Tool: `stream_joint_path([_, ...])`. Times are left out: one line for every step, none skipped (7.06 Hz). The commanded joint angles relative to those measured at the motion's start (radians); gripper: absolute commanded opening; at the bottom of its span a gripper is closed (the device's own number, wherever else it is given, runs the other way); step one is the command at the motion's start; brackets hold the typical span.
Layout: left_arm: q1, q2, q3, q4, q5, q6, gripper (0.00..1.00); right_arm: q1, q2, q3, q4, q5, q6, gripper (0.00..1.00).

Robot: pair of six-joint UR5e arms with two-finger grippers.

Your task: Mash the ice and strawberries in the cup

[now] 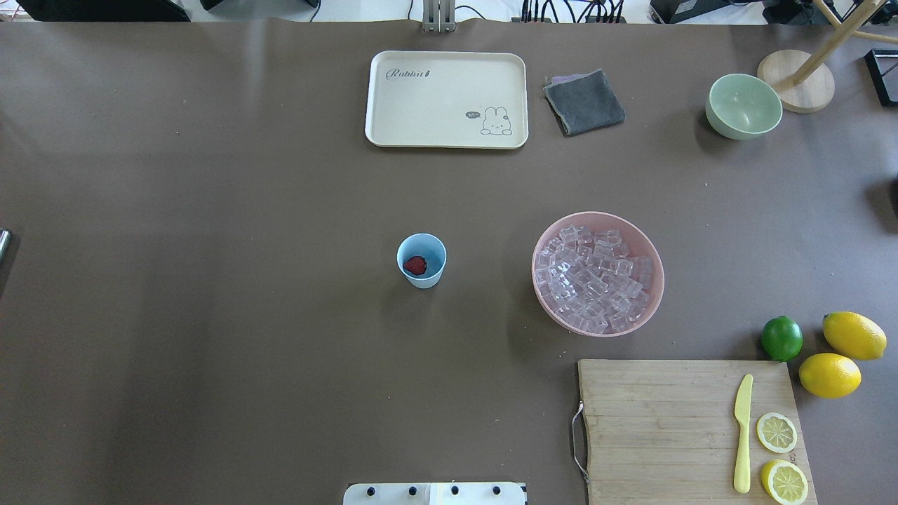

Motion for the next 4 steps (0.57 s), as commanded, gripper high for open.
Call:
stream_joint_path([-0.023, 0.006, -0.018, 0.0, 0.003, 0.001, 0.99, -0.001, 0.008, -0.011, 0.004, -0.002, -0.001, 1.0])
stream_joint_path([-0.031, 0.007, -0.018, 0.0, 0.003, 0.002, 0.99, 0.001, 0.008, -0.017, 0.005, -0.002, 0.0, 1.0])
stream_joint_path([-0.031, 0.007, -0.02, -0.002, 0.001, 0.002, 0.99, 0.001, 0.008, -0.013, 0.007, 0.0, 0.0, 1.0])
stream_joint_path([-0.032, 0.006, -0.018, -0.002, 0.001, 0.002, 0.99, -0.001, 0.008, -0.016, 0.007, 0.0, 0.0, 1.0])
